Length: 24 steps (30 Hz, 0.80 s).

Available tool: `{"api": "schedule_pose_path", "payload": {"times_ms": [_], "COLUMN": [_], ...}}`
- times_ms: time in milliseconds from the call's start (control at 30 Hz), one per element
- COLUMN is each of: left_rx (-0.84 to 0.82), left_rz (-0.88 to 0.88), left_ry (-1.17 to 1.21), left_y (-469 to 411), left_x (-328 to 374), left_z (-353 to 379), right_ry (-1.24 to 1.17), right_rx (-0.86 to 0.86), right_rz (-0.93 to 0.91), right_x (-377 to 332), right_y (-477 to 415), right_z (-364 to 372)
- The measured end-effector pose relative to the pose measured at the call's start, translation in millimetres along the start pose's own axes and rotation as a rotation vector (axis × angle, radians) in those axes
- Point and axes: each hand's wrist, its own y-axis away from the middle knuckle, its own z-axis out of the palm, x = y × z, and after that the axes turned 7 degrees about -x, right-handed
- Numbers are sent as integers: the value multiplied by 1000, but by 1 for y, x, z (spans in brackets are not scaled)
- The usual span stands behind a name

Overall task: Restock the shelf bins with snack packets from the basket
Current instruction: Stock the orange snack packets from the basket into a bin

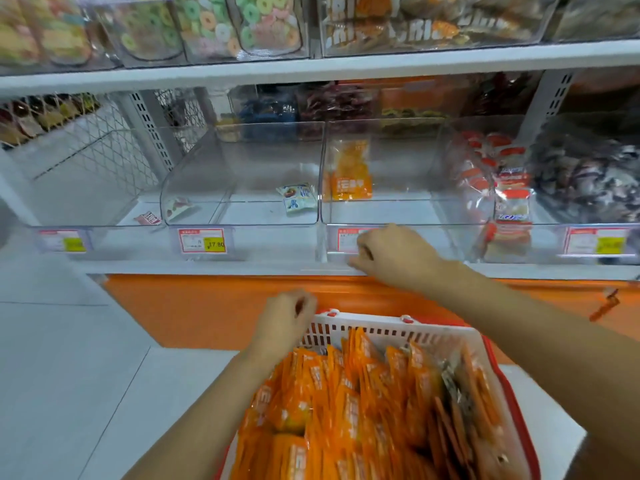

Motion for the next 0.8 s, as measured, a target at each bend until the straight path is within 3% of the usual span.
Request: {"api": "schedule_pose_path", "payload": {"times_ms": [133,267,367,433,567,700,800], "left_rx": [-452,-637,-666,-676,-689,-577,-504], "left_rz": [-166,-261,-259,-282,-349,-371,-416], "left_ry": [-323,-426,-483,-452,-300,-148,257], "left_y": [58,92,95,92,90,79,62], "left_x": [-58,-87,-86,-86,-86,-64,-31], "left_z": [27,34,38,40,40,35,24], "right_ry": [3,14,71,169,75,-234,-646], "right_rx": [-295,-533,-616,-571,-518,-423,-290], "right_rz": [48,50,-13,-101,-28,-52,-33], "right_x": [7,30,37,42,47,54,53], "right_y": [20,31,37,36,24,21,26], "right_z": [73,136,157,171,159,113,79]}}
